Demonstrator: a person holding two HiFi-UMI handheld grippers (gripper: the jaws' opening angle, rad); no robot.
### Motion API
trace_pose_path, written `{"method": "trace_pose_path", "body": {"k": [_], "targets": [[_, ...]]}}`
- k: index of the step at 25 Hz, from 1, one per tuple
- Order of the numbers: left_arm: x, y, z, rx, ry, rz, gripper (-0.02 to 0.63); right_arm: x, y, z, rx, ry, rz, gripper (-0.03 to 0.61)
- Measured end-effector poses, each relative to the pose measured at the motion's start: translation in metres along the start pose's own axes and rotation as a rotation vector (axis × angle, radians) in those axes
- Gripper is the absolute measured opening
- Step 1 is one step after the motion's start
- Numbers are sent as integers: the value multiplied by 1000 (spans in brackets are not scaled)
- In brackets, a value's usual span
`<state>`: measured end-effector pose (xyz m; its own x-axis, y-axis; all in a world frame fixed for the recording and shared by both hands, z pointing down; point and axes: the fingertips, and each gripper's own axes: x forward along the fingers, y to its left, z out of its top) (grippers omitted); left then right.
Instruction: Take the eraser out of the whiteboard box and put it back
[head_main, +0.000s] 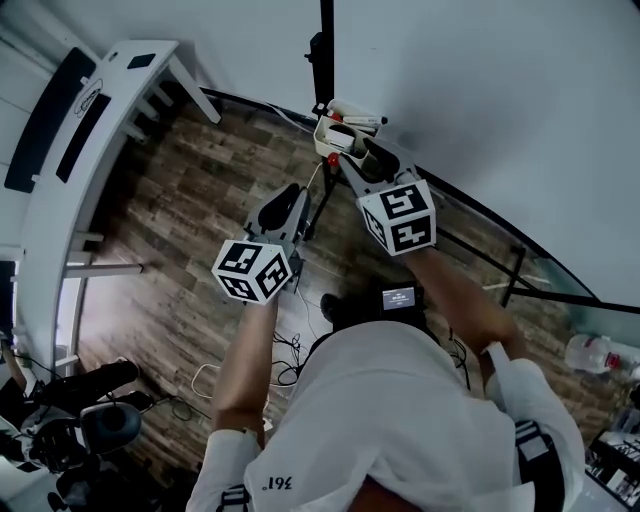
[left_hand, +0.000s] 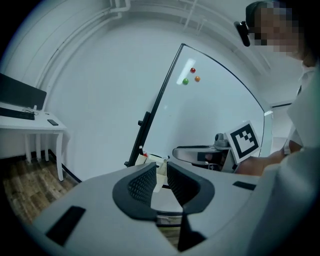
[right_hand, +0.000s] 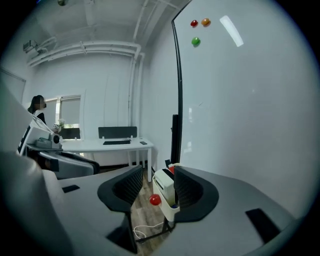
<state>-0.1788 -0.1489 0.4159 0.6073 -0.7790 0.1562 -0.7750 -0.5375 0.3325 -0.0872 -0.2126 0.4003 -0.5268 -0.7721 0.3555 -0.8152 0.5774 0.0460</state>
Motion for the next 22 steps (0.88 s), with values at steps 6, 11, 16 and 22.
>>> {"method": "trace_pose_path", "body": {"k": [6,11,16,22], "targets": [[20,18,-14,52,33,24,55,30,-4,-15,43,62,-20,219],[34,23,-25,46,62,11,66,49,-5,-31,57,111,-28,229],[44,26,-31,40,82,7,67,56,-11,-31,55,114,-52,232],[54,28,-31,42,92,3,67,65,-13,-33,73,128,-54,241]]}}
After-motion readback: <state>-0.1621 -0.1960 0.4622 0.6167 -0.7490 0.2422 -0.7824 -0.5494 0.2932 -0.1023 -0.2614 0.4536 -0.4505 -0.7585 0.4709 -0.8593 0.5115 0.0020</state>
